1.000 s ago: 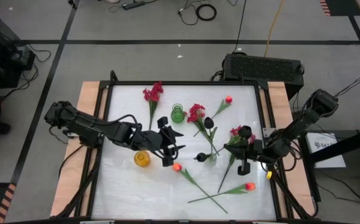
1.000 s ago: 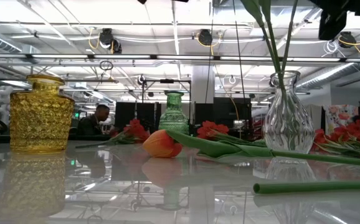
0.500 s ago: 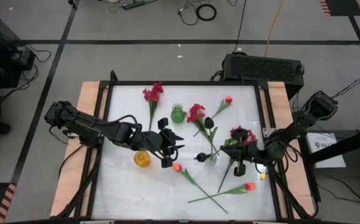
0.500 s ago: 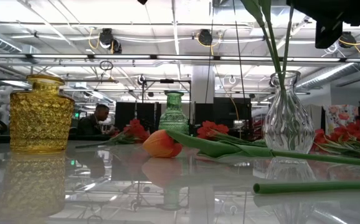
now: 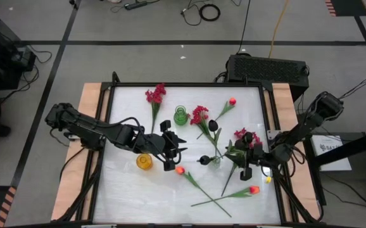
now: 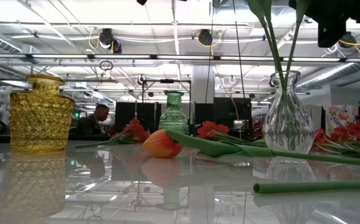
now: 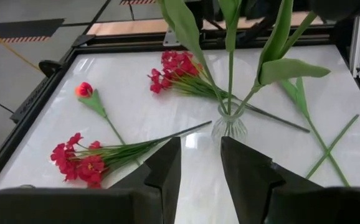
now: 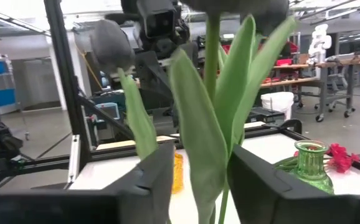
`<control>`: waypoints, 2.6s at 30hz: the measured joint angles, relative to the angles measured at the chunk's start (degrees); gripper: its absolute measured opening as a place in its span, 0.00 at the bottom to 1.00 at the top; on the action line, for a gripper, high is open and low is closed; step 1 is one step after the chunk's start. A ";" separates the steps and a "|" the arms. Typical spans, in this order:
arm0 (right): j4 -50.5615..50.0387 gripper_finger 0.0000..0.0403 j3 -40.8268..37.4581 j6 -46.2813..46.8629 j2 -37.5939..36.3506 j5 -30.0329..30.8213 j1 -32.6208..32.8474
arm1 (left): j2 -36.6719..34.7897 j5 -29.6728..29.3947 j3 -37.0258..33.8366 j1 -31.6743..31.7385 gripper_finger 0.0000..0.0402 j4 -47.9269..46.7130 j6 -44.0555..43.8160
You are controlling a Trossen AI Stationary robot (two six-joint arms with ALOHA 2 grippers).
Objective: Sort flowers into vase by color
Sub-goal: Put the black flower into the transparent vase, then put the top orange flower into the green vase
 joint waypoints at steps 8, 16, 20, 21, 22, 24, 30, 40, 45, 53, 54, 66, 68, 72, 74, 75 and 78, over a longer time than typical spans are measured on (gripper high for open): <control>-15.00 0.54 0.02 3.27 -11.50 0.46 3.69 | 0.02 -0.28 0.00 0.00 0.30 -1.29 -0.03; -29.14 0.60 0.02 7.24 -22.35 3.31 6.80 | 0.02 -7.58 0.00 0.13 0.30 -8.18 -1.75; -33.46 0.60 0.02 6.98 -26.04 9.62 7.69 | 0.02 -10.91 0.00 0.31 0.30 -11.61 -3.01; -34.06 0.60 0.02 6.62 -26.84 10.82 7.75 | 0.02 -11.36 0.00 0.31 0.30 -12.02 -2.94; -34.23 0.60 0.02 5.97 -27.49 12.05 7.75 | 0.02 -11.70 0.00 0.27 0.30 -12.19 -2.95; -34.21 0.60 0.02 3.73 -28.69 15.26 7.75 | 0.02 -12.22 0.00 0.37 0.30 -12.28 -2.92; -34.37 0.60 0.02 -4.74 -31.12 28.49 7.72 | -0.50 -13.73 -2.39 2.25 0.30 -12.53 -2.75; -35.26 0.60 0.02 -16.81 -35.43 37.53 0.15 | -2.10 -12.90 -7.63 7.01 0.30 -10.42 -4.46; -35.69 0.60 0.02 -24.13 -39.35 36.86 -6.93 | -2.12 -8.97 -7.63 7.22 0.30 -6.71 -4.43; -45.28 0.55 0.02 -16.07 -43.70 24.73 -20.64 | -2.12 -9.47 -7.63 7.94 0.30 -6.10 -2.91; -46.67 0.54 0.02 -13.84 -43.67 23.00 -22.67 | -2.12 -9.51 -7.63 8.19 0.30 -6.08 -2.92; -55.53 0.52 0.02 17.06 -39.05 4.33 -48.08 | -2.12 -9.55 -7.63 9.67 0.30 -4.80 -2.82; -54.55 0.52 0.02 20.52 -37.17 -0.86 -52.16 | -2.12 -9.61 -7.63 9.88 0.30 -4.80 -2.78; -52.16 0.52 0.81 28.17 -33.06 -6.69 -58.72 | -2.12 -9.73 -7.63 9.90 0.30 -4.80 -1.45; -52.14 0.52 2.60 30.03 -30.98 -11.09 -61.42 | -2.12 -9.72 -7.63 9.86 0.30 -4.81 -1.38; -52.44 0.52 3.77 30.03 -29.89 -13.73 -62.61 | -2.12 -9.71 -7.63 9.86 0.30 -4.81 -1.40; -56.48 0.52 9.01 30.19 -25.72 -19.00 -66.16 | -2.12 -9.73 -7.63 9.88 0.30 -4.80 -1.40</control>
